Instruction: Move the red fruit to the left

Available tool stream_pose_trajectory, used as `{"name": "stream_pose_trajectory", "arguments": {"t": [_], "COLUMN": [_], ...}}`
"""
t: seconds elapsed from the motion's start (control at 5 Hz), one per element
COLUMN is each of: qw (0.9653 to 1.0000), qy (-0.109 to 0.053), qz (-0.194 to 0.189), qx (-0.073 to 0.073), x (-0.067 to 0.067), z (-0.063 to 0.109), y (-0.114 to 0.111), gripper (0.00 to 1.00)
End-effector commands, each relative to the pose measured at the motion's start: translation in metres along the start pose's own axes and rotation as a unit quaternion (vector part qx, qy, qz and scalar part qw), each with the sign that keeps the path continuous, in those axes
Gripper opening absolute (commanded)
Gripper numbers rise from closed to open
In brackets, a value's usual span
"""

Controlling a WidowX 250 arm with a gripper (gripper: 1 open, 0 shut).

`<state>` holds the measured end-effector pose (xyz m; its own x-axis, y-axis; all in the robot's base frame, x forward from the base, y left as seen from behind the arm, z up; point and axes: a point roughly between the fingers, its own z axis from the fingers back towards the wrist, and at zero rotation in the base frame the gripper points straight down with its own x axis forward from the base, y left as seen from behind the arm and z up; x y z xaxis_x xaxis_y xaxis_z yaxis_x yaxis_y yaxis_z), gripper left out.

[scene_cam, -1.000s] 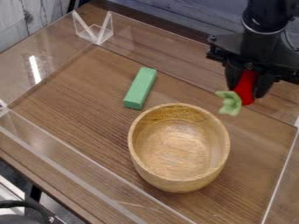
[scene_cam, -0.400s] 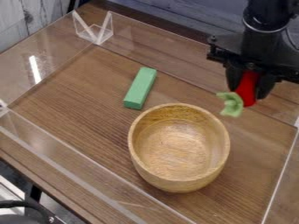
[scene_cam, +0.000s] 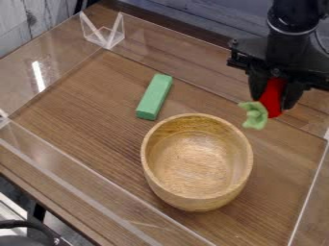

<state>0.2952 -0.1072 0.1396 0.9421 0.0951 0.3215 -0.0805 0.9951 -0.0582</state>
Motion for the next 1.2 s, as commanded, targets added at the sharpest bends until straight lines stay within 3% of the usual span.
{"name": "stream_pose_trajectory", "arguments": {"t": [0.0,0.4,0.6,0.8,1.0], "qw": [0.9991,0.9989,0.9983,0.9968,0.9964], "qy": [-0.036,-0.033,-0.041,-0.045,-0.043], "qz": [0.011,0.021,0.037,0.066,0.073], "qx": [-0.019,-0.024,-0.018,-0.004,0.004], "x": [0.015,0.015,0.020,0.024,0.027], "z": [0.023,0.024,0.035,0.042,0.039], "y": [-0.002,-0.001,0.022,0.062,0.093], "gripper": [0.00,0.00,0.00,0.00,0.00]}}
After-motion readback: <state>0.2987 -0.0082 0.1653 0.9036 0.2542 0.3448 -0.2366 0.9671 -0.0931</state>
